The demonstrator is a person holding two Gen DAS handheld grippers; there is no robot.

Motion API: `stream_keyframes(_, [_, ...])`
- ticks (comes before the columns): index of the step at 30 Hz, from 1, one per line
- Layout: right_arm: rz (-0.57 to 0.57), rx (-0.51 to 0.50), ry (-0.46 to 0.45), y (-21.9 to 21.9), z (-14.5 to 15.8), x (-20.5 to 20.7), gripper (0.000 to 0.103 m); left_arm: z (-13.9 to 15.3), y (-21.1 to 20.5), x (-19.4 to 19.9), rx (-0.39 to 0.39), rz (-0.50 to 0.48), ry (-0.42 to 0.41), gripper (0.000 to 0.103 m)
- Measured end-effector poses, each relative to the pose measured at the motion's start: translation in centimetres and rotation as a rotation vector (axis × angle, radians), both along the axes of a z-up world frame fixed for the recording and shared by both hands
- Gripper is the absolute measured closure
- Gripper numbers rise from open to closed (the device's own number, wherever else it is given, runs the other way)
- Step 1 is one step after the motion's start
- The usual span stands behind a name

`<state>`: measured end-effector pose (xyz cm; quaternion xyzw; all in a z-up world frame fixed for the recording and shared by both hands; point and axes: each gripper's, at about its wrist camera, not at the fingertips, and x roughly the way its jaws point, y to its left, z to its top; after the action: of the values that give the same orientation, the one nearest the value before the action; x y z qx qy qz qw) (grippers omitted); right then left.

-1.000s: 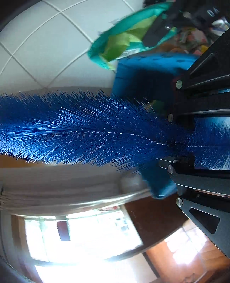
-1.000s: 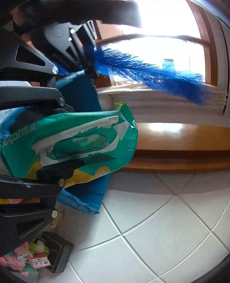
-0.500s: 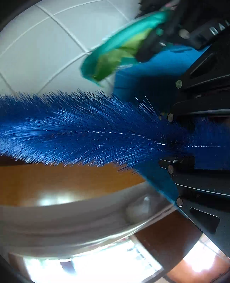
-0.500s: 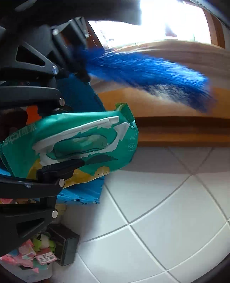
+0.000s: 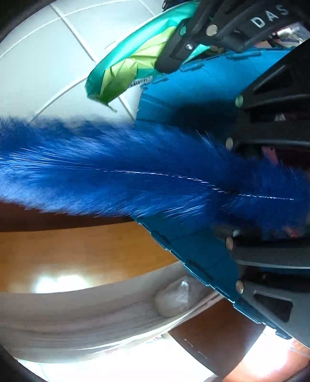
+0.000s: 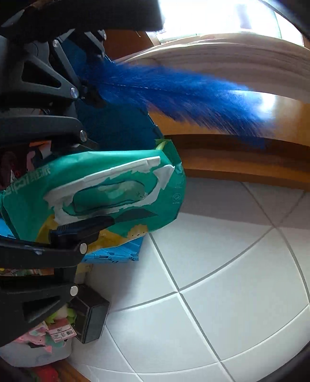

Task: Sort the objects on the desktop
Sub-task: 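Open both tools to drop the brush and wipes into the crate, then move both open tools back over the pile of items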

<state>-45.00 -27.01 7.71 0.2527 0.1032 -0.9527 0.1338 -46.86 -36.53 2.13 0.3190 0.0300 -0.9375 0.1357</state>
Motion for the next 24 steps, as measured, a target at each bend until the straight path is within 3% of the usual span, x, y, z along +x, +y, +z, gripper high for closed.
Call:
stream_keyframes(1, [-0.009, 0.0, 0.002, 0.0, 0.2, 0.3, 0.052, 0.0, -0.2, 0.1, 0.002, 0.001, 0.001, 0.055])
stream_keyframes(2, [-0.016, -0.001, 0.003, 0.0, 0.2, 0.3, 0.028, 0.0, -0.3, 0.3, 0.003, 0.003, 0.002, 0.052])
stream_keyframes(4, [-0.031, -0.001, 0.015, 0.0, 0.3, 0.6, 0.003, 0.2, -0.4, 0.7, 0.005, 0.007, 0.008, 0.045])
stream_keyframes(24, [-0.033, -0.002, 0.029, 2.2, -1.2, 2.8, 0.0, 0.9, -1.4, 6.4, 0.014, 0.011, 0.026, 0.03])
